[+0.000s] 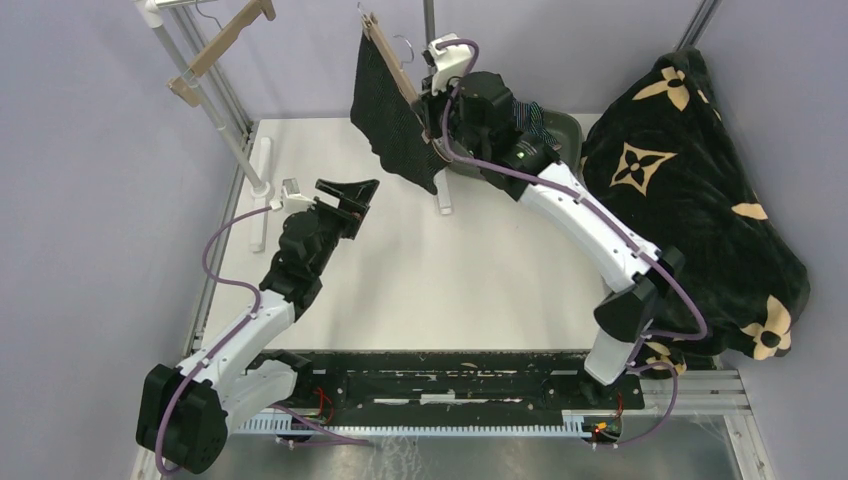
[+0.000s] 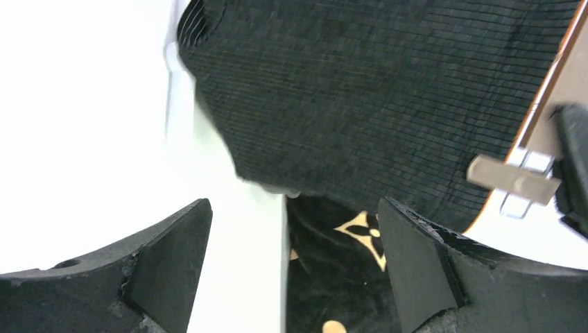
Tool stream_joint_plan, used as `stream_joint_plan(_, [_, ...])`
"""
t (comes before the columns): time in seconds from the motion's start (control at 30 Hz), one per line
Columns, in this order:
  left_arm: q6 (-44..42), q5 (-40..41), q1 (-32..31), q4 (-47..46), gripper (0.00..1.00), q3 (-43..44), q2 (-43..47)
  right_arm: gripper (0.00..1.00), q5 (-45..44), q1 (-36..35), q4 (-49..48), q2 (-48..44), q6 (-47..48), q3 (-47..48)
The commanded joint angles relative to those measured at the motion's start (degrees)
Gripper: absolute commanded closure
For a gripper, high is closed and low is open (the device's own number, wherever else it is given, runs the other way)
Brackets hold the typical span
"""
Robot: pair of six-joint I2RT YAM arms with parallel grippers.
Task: Clip the underwear to the hanger
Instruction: Place the hanger at the clothesline.
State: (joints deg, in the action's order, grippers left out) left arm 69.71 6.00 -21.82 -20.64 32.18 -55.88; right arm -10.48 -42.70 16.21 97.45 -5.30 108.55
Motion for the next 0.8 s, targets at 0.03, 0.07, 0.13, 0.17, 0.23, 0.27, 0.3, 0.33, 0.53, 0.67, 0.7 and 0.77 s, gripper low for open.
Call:
stream_joint_plan(0.03, [-3.53, 1.63, 0.24, -0.1, 0.06, -1.39, -0.47, 1.0, 1.07, 1.04, -2.87, 5.94, 4.05, 10.19])
stream_joint_plan(0.07, [-3.49, 1.45, 0.27, -0.32, 0.06, -1.71, -0.58, 1.0, 1.0, 1.19, -3.94, 6.44, 4.42, 10.79])
stream_joint_plan(0.13, [-3.57, 1.4, 0.25, -0.66, 0.06, -2.0, -0.72, 1.0, 0.99, 1.42, -6.23, 7.33, 5.02, 11.95])
stream_joint_plan(0.17, [-3.61, 1.48, 0.21, -0.71, 0.06, -2.18, -0.72, 1.0, 1.07, 1.52, -7.31, 7.63, 5.25, 12.49])
stream_joint_plan(0.23, [-3.77, 1.58, 0.2, -0.71, 0.06, -2.37, -0.72, 1.0, 1.0, 1.77, -8.81, 8.27, 5.78, 13.76])
stream_joint_plan(0.27, [-3.87, 1.73, 0.2, -0.71, 0.06, -2.53, -0.8, 1.0, 0.99, 1.93, -9.38, 8.83, 6.07, 14.61])
stream_joint_plan(0.3, [-3.86, 1.85, 0.2, -0.71, 0.06, -2.63, -0.82, 1.0, 0.94, 2.07, -9.76, 9.34, 6.33, 15.5])
stream_joint_plan(0.33, [-3.81, 1.85, 0.2, -0.79, 0.06, -2.73, -0.81, 1.0, 0.91, 2.17, -9.8, 10.04, 6.54, 16.78])
stream_joint_plan(0.53, [-4.0, 2.07, 0.27, -1.24, 0.06, -3.15, -1.16, 1.0, 1.57, 3.65, -8.11, 17.01, 6.7, 28.0])
stream_joint_plan(0.67, [-4.14, 2.17, 0.3, -1.33, 0.06, -3.26, -0.86, 1.0, 1.77, 4.82, -6.34, 23.22, 6.62, 37.06])
stream_joint_plan(0.7, [-4.31, 2.17, 0.4, -1.25, 0.06, -3.24, -0.75, 1.0, 2.04, 5.19, -7.65, 23.77, 6.62, 37.23])
stream_joint_plan(0.77, [-4.54, 2.54, 0.41, -1.24, 0.06, -3.36, -0.46, 0.99, 2.45, 5.83, -10.13, 24.65, 6.18, 36.64])
